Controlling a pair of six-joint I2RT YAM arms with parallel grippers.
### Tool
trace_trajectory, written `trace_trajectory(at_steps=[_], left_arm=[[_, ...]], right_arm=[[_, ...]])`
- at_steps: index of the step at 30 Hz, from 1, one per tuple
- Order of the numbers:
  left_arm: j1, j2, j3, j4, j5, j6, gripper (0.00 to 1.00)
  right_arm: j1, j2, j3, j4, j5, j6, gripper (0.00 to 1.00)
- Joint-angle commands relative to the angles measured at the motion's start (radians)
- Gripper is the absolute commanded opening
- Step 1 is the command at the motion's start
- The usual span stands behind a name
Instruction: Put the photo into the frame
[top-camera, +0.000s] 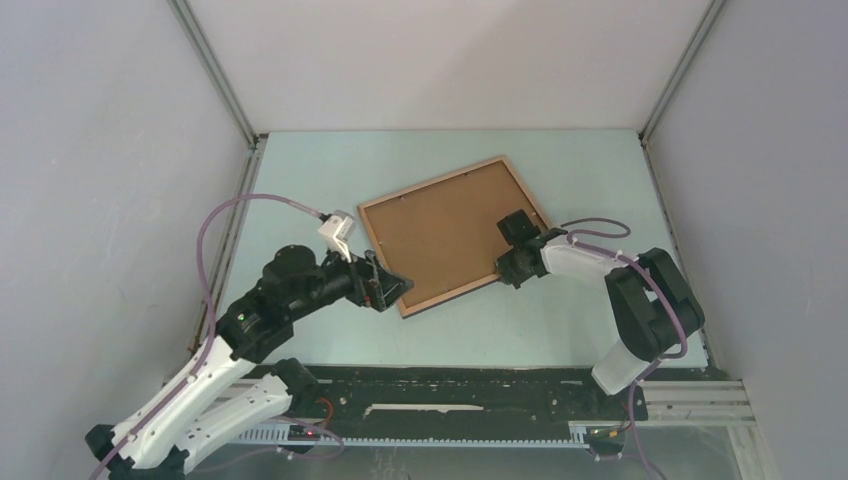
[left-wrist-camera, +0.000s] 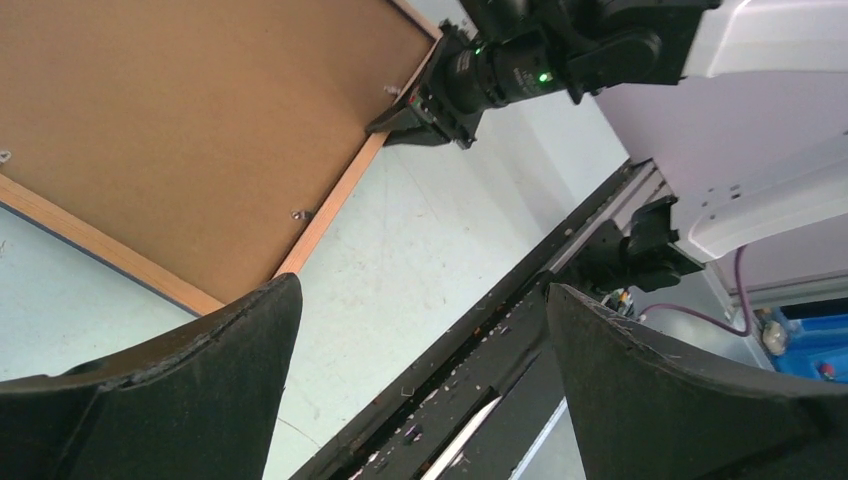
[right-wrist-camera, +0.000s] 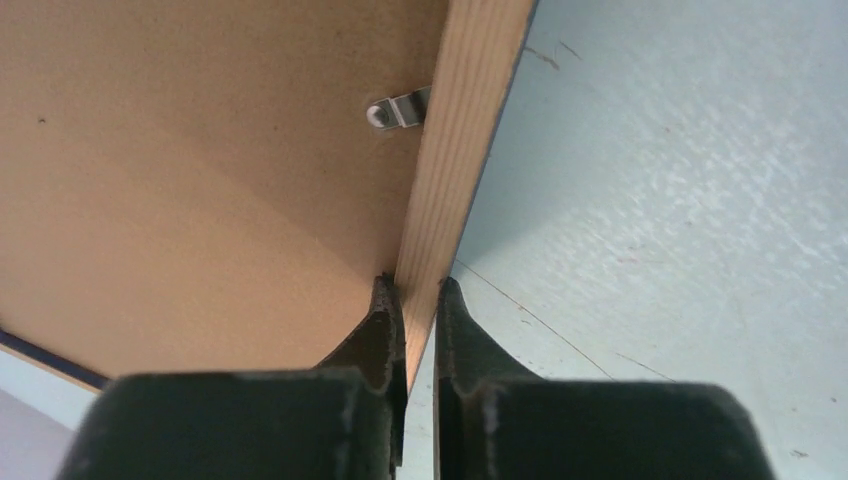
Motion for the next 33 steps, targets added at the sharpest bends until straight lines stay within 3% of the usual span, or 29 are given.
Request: trace_trajectory(at_steps=[1, 9, 13, 17, 20, 23, 26, 33], left_arm=[[0.005, 0.066, -0.022, 0.055, 0.03, 0.065, 1.0], [0.004, 0.18, -0.085, 0.097, -0.057, 0.109, 1.0], [0.004, 0.241, -0.123, 0.178, -0.068, 0.062, 0.98], [0.004, 0.282, -0.167, 0.281, -0.012, 0.001, 0.94], [0.002, 0.327, -0.136, 0.268, 0.043, 0.051, 1.0], [-0.051, 0.358, -0.04, 0.083, -0.159, 0.15, 1.0], [-0.091, 0.353, -0.012, 0.044, -0.317, 0.192, 1.0], [-0.129, 0.39, -0.055, 0.238, -0.237, 0.23, 0.94]], right_arm=[[-0.01, 0.009, -0.002, 0.064, -0.022, -0.047, 0.0], [-0.006, -0.055, -0.001, 0.085, -0.057, -0.091, 0.0], [-0.026, -0.061, 0.008, 0.113, -0.177, -0.131, 0.0], [-0.05, -0.056, 0.045, 0.063, -0.242, -0.183, 0.0], [-0.064, -0.077, 0.053, 0.025, -0.253, -0.186, 0.0], [-0.083, -0.085, 0.06, 0.022, -0.303, -0.199, 0.0], [-0.097, -0.094, 0.077, -0.012, -0.327, -0.202, 0.0], [-0.129, -0.135, 0.086, -0.036, -0.411, -0.188, 0.0]])
